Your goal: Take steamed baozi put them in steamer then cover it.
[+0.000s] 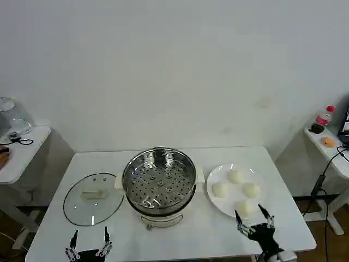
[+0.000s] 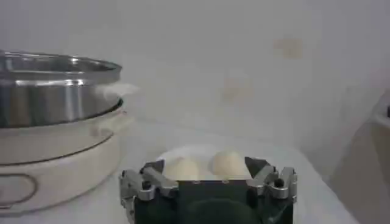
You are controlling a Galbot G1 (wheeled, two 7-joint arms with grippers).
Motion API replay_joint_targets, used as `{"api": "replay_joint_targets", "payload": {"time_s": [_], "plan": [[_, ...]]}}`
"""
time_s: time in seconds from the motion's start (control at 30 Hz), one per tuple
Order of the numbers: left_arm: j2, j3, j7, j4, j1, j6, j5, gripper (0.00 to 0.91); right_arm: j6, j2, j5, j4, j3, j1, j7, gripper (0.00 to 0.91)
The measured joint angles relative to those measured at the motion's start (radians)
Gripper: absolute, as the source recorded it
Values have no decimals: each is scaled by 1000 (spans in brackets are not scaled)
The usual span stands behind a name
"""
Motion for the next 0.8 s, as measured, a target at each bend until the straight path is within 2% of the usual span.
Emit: {"api": "replay_joint_targets", "payload": {"time_s": [0.13, 0.2, 0.43, 0.6, 0.8], "plan": [[1, -18, 64, -4, -18, 16, 15, 907, -62, -87, -38, -44, -2, 90, -43, 907], [0, -28, 88, -10, -30, 24, 23, 907, -83, -135, -64, -77, -8, 143, -82, 907], [4, -45, 142, -14, -71, 30, 57, 907, -116, -325, -187, -228, -97, 390, -291, 907], [-2, -56, 157, -15, -86, 30, 67, 907, -98, -417, -291, -370, -255, 639, -447, 907], [-7, -70, 171, -25, -93, 28, 79, 907, -66, -453, -382, -537, -510, 951, -615, 907]]}}
